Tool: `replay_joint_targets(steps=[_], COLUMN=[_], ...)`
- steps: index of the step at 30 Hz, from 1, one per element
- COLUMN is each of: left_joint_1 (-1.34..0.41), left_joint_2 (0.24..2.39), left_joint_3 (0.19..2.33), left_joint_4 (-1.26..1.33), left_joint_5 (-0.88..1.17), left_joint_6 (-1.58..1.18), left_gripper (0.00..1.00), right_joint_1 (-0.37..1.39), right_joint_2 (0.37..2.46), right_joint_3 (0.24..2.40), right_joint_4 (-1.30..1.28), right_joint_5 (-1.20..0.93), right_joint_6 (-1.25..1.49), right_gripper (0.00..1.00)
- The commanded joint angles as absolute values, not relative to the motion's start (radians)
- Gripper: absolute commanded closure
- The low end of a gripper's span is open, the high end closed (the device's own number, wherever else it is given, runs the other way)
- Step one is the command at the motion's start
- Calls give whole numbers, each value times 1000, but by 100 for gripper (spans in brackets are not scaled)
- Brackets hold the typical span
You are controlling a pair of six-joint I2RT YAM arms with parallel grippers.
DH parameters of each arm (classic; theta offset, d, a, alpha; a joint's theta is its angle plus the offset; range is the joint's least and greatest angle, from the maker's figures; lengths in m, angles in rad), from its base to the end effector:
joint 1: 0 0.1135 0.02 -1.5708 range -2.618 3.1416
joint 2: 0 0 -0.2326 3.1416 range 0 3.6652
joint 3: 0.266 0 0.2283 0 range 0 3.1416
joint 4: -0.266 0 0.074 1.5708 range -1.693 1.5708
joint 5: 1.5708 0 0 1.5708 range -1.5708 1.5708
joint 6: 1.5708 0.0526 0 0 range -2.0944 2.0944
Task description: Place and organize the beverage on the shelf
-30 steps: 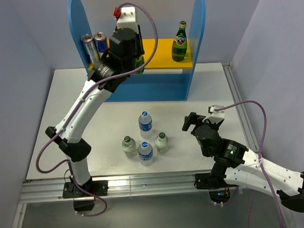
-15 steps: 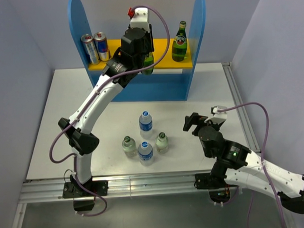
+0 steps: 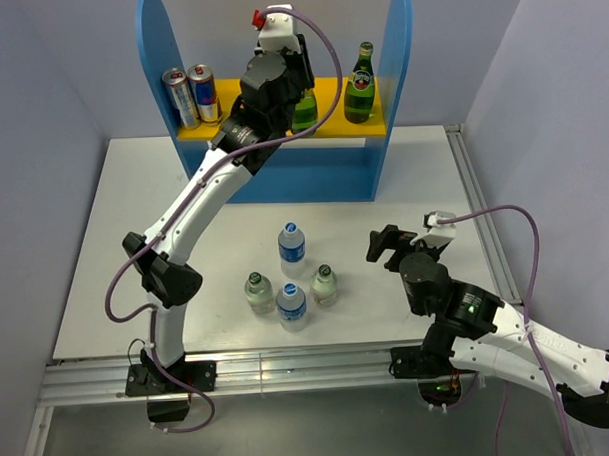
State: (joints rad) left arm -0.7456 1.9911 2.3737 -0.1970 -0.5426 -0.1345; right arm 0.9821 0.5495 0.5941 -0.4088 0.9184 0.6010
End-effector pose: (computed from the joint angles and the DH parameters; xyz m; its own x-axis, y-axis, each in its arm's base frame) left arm 0.3225 -0.2608 0.4857 0.1064 -0.2546 -0.9612 0.2244 0.9479 -0.2262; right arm 0.1114 0.0916 0.2670 -0.2155 0.2955 -0.9307 0.0355 0.9549 0.2949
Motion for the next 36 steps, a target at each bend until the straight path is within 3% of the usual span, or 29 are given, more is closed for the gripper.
replay_joint_targets(steps=[1, 20, 29, 33, 36], left_joint_1=[-747, -744, -755, -773, -787], left_joint_2=[2022, 2215, 2214, 2200, 2215], left_joint_3=[2434, 2488, 2410, 2368, 2391], left_joint_4=[72, 295, 350, 399, 393], left_joint_5=[-514, -450, -396, -402, -408], left_joint_6=[-127, -86, -63, -23, 23], left_gripper=[100, 100, 68, 35, 17], right_joint_1=[986, 986, 985, 985, 985], right_joint_2=[528, 508, 500, 494, 491], right_joint_3=[581, 569, 566, 566, 566], right_joint_4=[-379, -357, -356, -360, -361], right_joint_5=[928, 914, 914, 916, 917], right_joint_6=[600, 592, 595, 595, 598], right_gripper=[0, 0, 0, 1, 0])
